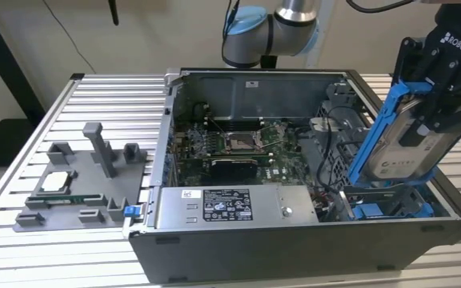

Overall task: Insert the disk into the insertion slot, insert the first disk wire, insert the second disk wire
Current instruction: 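Insert the disk into the insertion slot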

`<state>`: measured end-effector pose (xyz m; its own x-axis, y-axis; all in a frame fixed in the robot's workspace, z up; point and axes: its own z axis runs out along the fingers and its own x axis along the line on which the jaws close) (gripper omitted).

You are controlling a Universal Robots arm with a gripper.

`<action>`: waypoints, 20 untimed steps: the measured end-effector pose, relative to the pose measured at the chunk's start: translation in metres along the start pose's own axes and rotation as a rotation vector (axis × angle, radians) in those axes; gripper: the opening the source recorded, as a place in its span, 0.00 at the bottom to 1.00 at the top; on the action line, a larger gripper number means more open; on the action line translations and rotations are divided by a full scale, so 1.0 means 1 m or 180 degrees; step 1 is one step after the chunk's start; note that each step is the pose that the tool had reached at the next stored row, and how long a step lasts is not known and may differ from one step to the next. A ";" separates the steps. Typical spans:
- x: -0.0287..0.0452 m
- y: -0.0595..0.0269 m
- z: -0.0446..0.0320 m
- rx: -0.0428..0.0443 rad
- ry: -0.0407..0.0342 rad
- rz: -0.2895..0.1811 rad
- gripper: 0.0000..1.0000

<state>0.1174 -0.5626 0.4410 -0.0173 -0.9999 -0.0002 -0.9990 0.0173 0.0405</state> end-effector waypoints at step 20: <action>0.0081 -0.0111 0.0229 -0.0073 -0.0059 -0.0002 0.00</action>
<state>0.1274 -0.5709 0.4177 -0.0175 -0.9997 -0.0189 -0.9979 0.0162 0.0634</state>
